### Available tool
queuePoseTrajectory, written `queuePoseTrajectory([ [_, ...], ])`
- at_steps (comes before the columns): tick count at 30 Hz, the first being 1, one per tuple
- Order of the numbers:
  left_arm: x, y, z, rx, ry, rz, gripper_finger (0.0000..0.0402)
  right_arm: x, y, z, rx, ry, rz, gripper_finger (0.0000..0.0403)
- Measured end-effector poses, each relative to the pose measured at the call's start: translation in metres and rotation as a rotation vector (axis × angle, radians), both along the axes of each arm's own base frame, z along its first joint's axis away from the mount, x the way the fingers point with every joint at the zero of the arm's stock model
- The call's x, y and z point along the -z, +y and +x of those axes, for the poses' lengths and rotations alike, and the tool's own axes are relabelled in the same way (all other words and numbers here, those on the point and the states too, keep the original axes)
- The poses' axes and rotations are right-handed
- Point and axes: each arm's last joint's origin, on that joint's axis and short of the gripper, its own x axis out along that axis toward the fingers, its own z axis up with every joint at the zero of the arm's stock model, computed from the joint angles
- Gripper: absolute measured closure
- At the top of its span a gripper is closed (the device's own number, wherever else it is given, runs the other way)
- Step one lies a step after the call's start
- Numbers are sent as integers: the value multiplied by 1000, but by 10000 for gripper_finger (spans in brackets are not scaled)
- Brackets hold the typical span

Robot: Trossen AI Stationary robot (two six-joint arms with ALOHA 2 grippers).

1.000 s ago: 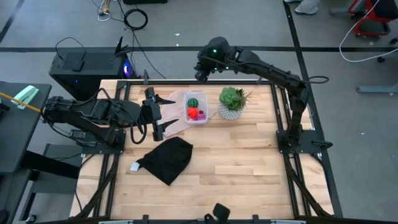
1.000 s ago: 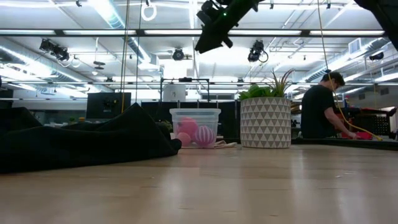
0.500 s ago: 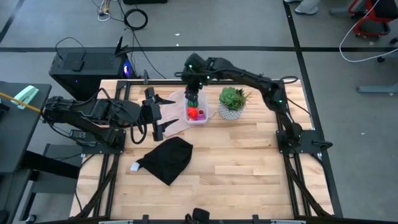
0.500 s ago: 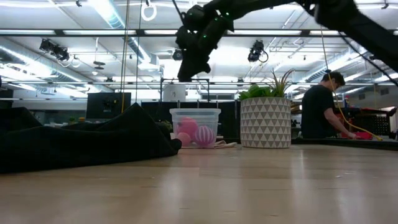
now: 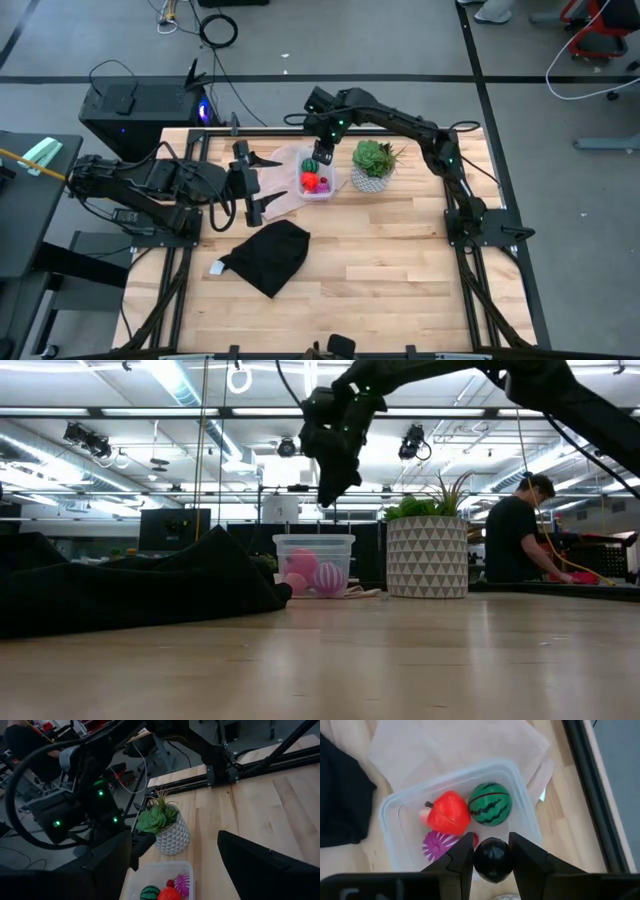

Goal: Pick and placing Produce into tupperware
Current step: Put the plum into the transparent bin

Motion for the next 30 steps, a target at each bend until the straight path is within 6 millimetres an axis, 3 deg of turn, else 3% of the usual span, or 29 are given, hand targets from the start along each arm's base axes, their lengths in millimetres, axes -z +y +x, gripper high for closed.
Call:
queuePoseTrajectory([
  [15,0,1,0,-4,2,1,99,47,-4,20,-14,70,57,282],
  [22,0,1,0,-4,2,2,99,61,-1,21,-33,139,90,282],
  [30,0,1,0,-3,3,2,99,62,2,22,-60,147,87,282],
])
